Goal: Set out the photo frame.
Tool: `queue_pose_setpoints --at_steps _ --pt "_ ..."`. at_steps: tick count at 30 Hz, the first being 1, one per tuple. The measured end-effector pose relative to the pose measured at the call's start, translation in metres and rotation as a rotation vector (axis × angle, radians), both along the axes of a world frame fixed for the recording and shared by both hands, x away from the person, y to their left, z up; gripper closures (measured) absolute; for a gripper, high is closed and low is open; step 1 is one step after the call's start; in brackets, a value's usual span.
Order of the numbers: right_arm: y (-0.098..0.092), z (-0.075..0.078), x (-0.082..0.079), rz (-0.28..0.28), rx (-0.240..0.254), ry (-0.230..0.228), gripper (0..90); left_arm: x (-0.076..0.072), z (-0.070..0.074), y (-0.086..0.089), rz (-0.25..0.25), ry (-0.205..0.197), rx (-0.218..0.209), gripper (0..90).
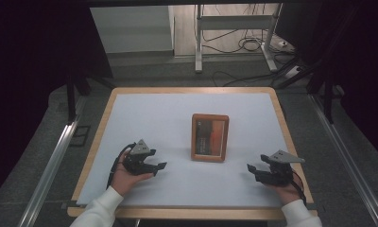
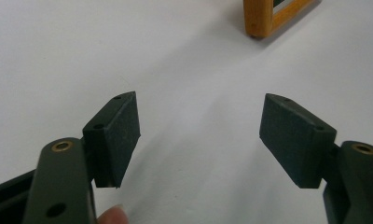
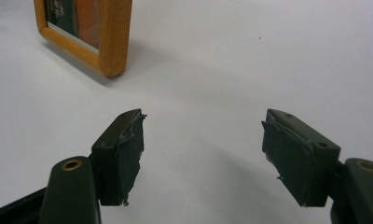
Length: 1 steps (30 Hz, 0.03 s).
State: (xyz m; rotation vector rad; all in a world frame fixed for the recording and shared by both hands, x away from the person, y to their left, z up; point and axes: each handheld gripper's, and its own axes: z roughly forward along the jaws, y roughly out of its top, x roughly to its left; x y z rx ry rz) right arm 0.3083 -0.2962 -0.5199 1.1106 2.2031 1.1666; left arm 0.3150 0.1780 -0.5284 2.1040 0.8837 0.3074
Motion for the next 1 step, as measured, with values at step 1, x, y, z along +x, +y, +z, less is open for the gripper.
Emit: queue_pose_setpoints --at_steps 1 --pt "0.0003 0.0 -0.0002 0.0 -0.001 -0.002 29.4 0.0001 -0.0001 -0.0001 0.0 0.0 0.0 28.4"
